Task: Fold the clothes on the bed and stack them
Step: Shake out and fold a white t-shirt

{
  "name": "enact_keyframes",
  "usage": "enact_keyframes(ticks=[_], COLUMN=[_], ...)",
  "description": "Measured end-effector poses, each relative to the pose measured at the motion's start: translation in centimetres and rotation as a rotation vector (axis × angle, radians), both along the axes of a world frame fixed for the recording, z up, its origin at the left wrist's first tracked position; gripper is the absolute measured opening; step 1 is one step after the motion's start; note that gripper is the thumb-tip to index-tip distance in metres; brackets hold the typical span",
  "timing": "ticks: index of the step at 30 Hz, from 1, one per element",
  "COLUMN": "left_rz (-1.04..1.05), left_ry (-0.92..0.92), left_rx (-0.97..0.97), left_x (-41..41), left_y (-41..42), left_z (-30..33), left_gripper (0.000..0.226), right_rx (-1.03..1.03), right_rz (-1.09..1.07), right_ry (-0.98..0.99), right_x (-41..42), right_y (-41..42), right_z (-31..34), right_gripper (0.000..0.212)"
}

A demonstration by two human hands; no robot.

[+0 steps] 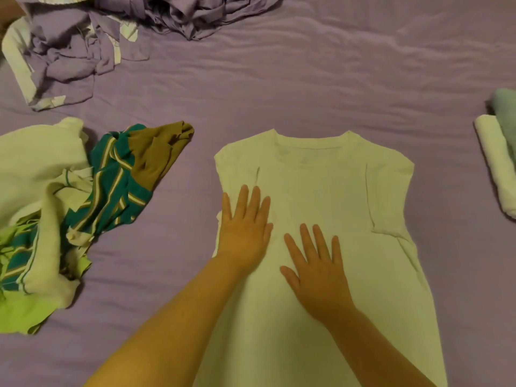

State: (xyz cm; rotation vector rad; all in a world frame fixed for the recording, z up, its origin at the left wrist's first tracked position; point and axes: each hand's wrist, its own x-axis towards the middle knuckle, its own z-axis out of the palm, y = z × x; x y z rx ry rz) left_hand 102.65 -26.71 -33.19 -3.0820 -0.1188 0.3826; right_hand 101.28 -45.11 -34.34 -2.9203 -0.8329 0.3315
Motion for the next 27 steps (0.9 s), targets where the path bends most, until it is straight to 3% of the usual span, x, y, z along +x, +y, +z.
enact_keyframes(ticks=[3, 8, 14, 17, 24, 27], left_rz=[-0.144, -0.255, -0.225, -0.167, -0.153, -0.166], left_ry=[-0.059, 0.026, 0.185, 0.173, 0.183, 0.147], left_rx=[-0.161, -0.298, -0.332, -0.386, -0.325, -0.265], left_x=[-5.8, -15.6, -23.7, -25.5, -25.9, -25.4], left_y=[-3.5, -7.8, -10.8, -12.1, -13.1, -13.0], left_z=[0.5, 1.8, 2.4, 2.6, 3.2, 3.2], left_gripper=[0.053, 0.037, 0.048, 0.039, 0.052, 0.043], right_rx=[-0.003, -0.055, 0.009, 0.057, 0.026, -0.007], right_rz=[0.012, 0.121, 0.136, 0.086, 0.025, 0.051], right_ry=[0.028, 0.088, 0.136, 0.163, 0.198, 0.156], right_x=[-3.4, -9.7, -16.1, -18.2, -20.8, -20.7], right_y=[-3.0, -8.6, -11.9, -12.2, -12.7, -12.7], right_z=[0.6, 1.6, 2.5, 2.8, 3.1, 3.5], right_gripper=[0.063, 0.062, 0.063, 0.07, 0.057, 0.049])
